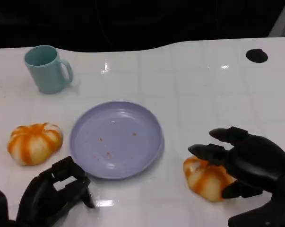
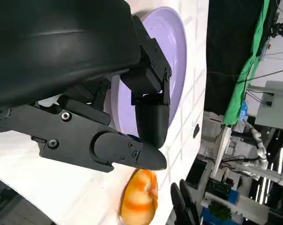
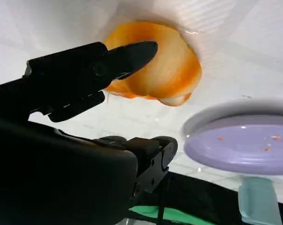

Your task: Grasp the bread from the table and place it into the plate.

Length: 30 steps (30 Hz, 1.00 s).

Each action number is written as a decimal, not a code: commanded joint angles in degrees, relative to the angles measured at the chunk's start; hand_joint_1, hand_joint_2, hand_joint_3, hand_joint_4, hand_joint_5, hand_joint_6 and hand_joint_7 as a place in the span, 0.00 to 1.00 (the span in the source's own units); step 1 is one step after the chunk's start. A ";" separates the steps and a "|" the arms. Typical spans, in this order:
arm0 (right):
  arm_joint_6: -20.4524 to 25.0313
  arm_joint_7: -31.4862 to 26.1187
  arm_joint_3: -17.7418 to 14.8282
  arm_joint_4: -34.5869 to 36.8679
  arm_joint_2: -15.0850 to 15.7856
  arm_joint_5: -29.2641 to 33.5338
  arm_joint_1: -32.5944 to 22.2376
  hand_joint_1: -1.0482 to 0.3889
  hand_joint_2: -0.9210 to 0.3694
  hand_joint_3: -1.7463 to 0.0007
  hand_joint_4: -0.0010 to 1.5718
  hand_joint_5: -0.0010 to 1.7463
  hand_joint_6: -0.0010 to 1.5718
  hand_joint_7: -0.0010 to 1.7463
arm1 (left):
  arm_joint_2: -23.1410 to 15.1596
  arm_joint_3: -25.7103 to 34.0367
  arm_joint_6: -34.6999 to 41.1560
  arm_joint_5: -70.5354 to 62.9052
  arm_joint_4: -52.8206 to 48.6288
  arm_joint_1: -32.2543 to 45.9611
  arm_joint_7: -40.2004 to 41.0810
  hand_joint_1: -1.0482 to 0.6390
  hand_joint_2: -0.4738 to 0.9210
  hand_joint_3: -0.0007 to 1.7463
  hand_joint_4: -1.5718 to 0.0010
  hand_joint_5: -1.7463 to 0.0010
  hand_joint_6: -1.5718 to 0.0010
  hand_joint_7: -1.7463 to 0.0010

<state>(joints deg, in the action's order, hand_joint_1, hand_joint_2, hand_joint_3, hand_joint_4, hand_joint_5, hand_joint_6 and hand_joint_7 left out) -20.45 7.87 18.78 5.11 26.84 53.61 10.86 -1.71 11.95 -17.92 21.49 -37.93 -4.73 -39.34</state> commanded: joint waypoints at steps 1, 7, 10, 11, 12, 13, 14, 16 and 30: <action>1.73 1.30 1.20 1.11 1.63 0.15 1.44 0.35 0.05 1.00 0.08 0.08 0.18 0.00 | -0.59 0.26 0.36 -0.14 -0.26 1.05 0.58 0.28 1.00 0.04 0.52 0.02 0.56 0.18; 4.36 6.01 2.42 0.24 2.35 -0.61 2.34 0.35 0.04 1.00 0.06 0.07 0.16 0.00 | -0.62 0.32 0.36 0.11 -0.43 1.00 0.23 0.28 1.00 0.04 0.52 0.02 0.56 0.18; 5.11 7.08 2.75 -0.05 2.38 -1.07 2.57 0.35 0.04 1.00 0.06 0.07 0.17 0.00 | -0.61 0.26 0.10 -0.08 -0.39 1.04 0.40 0.27 1.00 0.05 0.52 0.03 0.56 0.18; 5.17 7.18 2.83 -0.04 2.41 -1.19 2.61 0.35 0.04 1.00 0.06 0.07 0.17 0.00 | -0.58 0.21 0.10 -0.14 -0.23 1.11 0.51 0.27 1.00 0.05 0.52 0.03 0.56 0.18; 5.24 7.49 2.93 -0.07 2.49 -1.33 2.67 0.35 0.05 1.00 0.07 0.07 0.17 0.00 | -0.55 0.21 0.18 -0.09 -0.20 1.12 0.51 0.27 1.00 0.05 0.52 0.03 0.56 0.18; 5.25 7.71 3.02 -0.08 2.58 -1.42 2.71 0.35 0.04 1.00 0.07 0.07 0.17 0.00 | -0.53 0.22 0.16 -0.07 -0.23 1.10 0.48 0.27 1.00 0.05 0.52 0.03 0.56 0.18; 5.27 8.15 3.15 -0.13 2.74 -1.48 2.77 0.35 0.04 1.00 0.07 0.07 0.17 0.00 | -0.51 0.21 0.10 -0.08 -0.27 1.09 0.45 0.27 1.00 0.05 0.52 0.03 0.56 0.18; 5.32 8.87 3.39 -0.22 3.00 -1.52 2.81 0.36 0.04 1.00 0.08 0.06 0.17 0.00 | -0.47 0.11 0.12 -0.14 -0.05 1.17 0.49 0.27 1.00 0.05 0.52 0.03 0.56 0.18; 5.67 15.99 3.91 -1.92 4.06 -5.46 3.61 0.38 0.05 1.00 0.12 0.06 0.20 0.01 | -0.33 -0.12 0.43 -0.11 0.52 1.45 0.60 0.25 1.00 0.03 0.52 0.03 0.56 0.18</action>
<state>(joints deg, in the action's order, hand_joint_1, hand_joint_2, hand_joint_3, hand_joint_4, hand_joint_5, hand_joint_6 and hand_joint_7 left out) -14.51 22.98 23.00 4.84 29.28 49.43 14.04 -1.63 11.76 -18.09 21.50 -37.47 -4.30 -39.09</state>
